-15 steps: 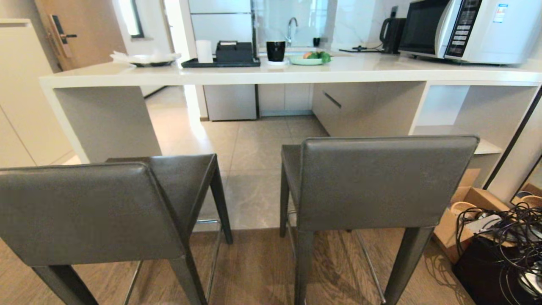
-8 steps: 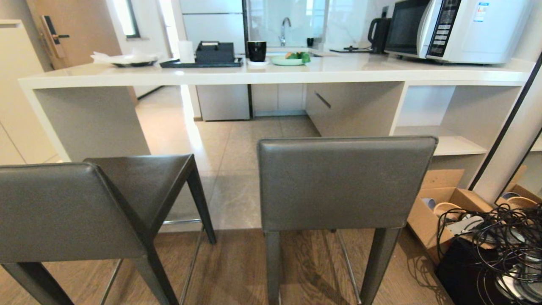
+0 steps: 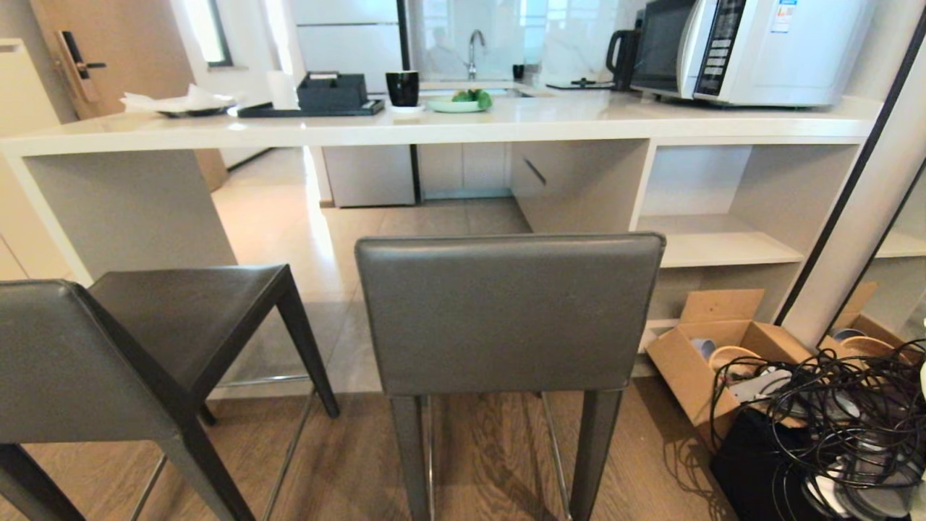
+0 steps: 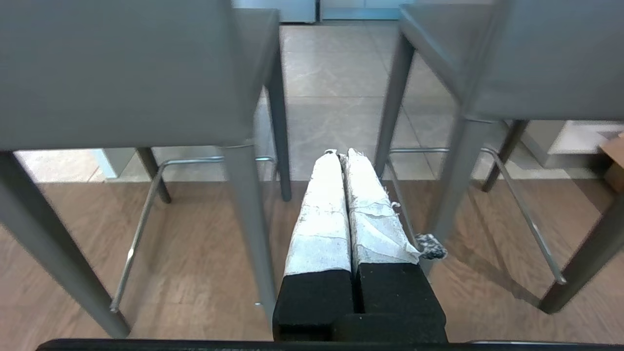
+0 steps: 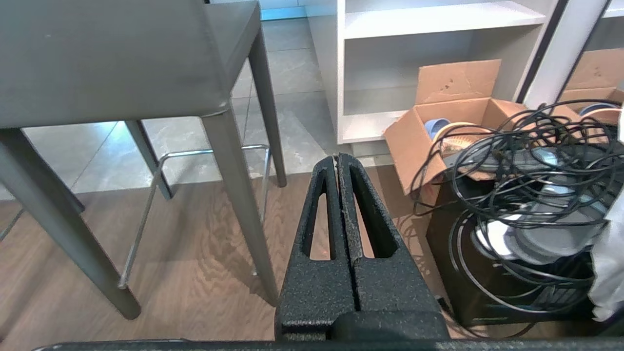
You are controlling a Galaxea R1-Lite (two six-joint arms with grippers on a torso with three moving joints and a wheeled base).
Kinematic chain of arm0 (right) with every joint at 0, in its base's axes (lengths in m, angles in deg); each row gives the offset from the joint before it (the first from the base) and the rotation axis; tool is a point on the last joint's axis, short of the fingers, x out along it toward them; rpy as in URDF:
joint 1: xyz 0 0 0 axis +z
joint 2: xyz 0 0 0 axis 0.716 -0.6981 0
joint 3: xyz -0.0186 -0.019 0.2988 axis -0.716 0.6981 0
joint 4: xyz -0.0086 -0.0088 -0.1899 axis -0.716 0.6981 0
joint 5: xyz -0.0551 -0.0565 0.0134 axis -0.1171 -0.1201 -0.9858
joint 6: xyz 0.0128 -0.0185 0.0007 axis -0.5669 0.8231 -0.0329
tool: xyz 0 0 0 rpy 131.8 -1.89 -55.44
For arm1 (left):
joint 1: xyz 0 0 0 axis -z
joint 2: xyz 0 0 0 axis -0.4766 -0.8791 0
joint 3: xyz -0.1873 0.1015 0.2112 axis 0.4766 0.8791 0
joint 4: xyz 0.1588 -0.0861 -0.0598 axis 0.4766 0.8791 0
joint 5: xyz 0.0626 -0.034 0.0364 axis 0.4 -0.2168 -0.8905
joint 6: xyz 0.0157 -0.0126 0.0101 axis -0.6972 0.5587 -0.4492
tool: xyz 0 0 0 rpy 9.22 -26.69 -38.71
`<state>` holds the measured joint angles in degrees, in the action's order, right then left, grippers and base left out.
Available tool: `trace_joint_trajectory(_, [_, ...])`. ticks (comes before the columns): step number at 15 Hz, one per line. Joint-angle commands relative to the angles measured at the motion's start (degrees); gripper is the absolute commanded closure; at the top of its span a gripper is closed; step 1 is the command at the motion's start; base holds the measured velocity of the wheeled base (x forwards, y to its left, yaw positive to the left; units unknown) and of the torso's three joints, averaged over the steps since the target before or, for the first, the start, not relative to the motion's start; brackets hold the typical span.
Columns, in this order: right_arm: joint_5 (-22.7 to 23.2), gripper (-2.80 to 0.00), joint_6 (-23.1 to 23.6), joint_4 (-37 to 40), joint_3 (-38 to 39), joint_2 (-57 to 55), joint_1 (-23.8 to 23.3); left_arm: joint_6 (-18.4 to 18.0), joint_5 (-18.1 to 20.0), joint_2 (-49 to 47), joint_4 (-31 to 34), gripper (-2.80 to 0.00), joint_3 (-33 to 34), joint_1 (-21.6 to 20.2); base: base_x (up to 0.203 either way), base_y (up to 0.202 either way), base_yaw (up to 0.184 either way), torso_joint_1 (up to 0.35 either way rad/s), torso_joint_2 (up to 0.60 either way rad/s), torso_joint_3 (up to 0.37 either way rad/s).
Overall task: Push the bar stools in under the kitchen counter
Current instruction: Push the gray chair back under the dining table
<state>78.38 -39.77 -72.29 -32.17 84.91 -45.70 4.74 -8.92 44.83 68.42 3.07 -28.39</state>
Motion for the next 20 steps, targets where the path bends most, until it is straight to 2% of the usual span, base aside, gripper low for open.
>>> trace_joint_trajectory(1, [0.0, 0.0, 0.0, 0.0, 0.1, -0.1, 0.0, 0.0, 0.0, -0.1, 0.0, 0.0, 0.1, 0.0, 0.0, -0.076, 0.0, 0.002, 0.0, 0.002])
trace_joint_trajectory(13, [0.0, 0.0, 0.0, 0.0, 0.1, -0.1, 0.0, 0.0, 0.0, -0.1, 0.0, 0.0, 0.1, 0.0, 0.004, 0.0, 0.0, 0.001, 0.0, 0.0])
trace_joint_trajectory(20, [0.0, 0.0, 0.0, 0.0, 0.1, -0.1, 0.0, 0.0, 0.0, -0.1, 0.0, 0.0, 0.1, 0.0, 0.185, 0.0, 0.001, 0.003, 0.0, -0.001])
